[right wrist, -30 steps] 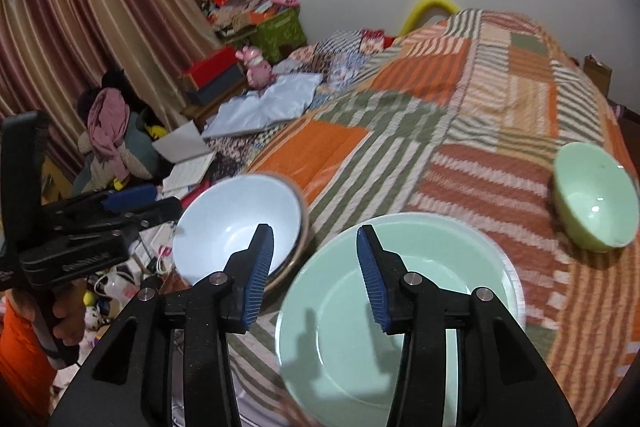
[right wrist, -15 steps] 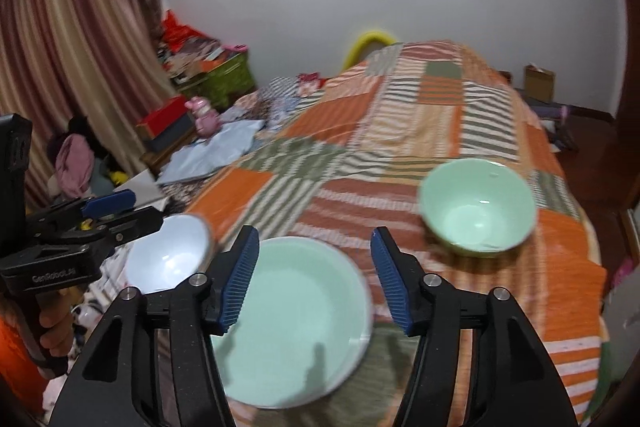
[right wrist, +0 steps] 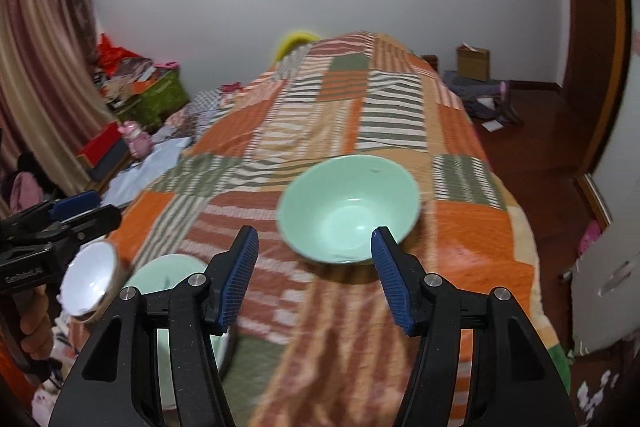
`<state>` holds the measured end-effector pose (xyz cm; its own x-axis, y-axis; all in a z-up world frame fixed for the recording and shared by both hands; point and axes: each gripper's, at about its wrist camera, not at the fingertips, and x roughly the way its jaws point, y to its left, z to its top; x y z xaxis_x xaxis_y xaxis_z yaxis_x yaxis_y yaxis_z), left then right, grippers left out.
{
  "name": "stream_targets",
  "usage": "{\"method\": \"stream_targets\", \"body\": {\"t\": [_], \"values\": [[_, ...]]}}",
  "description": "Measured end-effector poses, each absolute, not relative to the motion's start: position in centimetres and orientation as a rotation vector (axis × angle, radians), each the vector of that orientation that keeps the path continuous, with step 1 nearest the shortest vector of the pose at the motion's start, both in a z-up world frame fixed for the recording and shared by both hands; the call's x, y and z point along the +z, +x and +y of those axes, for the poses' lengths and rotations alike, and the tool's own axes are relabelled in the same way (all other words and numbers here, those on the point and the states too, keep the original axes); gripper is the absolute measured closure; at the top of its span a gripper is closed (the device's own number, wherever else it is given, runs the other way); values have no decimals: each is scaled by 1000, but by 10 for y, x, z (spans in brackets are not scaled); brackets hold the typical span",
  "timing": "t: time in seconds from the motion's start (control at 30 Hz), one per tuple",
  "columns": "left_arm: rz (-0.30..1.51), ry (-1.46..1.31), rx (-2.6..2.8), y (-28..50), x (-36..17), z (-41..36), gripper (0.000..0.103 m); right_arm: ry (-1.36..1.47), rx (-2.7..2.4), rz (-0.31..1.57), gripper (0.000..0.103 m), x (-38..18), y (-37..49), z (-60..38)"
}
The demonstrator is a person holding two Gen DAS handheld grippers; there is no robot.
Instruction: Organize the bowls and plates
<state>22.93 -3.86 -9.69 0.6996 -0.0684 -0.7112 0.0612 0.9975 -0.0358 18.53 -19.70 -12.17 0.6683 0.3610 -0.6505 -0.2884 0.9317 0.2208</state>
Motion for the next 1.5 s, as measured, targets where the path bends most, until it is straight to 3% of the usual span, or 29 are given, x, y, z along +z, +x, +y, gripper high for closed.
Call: {"method": "stream_targets", "body": {"t": [0.33, 0.5, 0.57, 0.77, 0.97, 1.2, 1.5], "values": [[852, -4, -90, 280, -129, -54, 28, 134, 295, 854, 48, -159, 232, -222], [857, 7, -112, 296, -140, -63, 29, 135, 280, 888, 63, -171, 253, -226], [861, 14, -119, 304, -144, -66, 35, 149, 283, 914, 69, -178, 263, -229], [901, 5, -154, 320, -159, -72, 49, 156, 286, 970, 72, -192, 278, -231], [946, -4, -180, 330, -172, -76, 54, 142, 312, 1004, 83, -202, 283, -225], [968, -11, -199, 336, -179, -79, 56, 89, 356, 986, 83, -198, 278, -216], [1094, -27, -232, 347, -205, -84, 78, 31, 458, 989, 83, -191, 265, -197]]}}
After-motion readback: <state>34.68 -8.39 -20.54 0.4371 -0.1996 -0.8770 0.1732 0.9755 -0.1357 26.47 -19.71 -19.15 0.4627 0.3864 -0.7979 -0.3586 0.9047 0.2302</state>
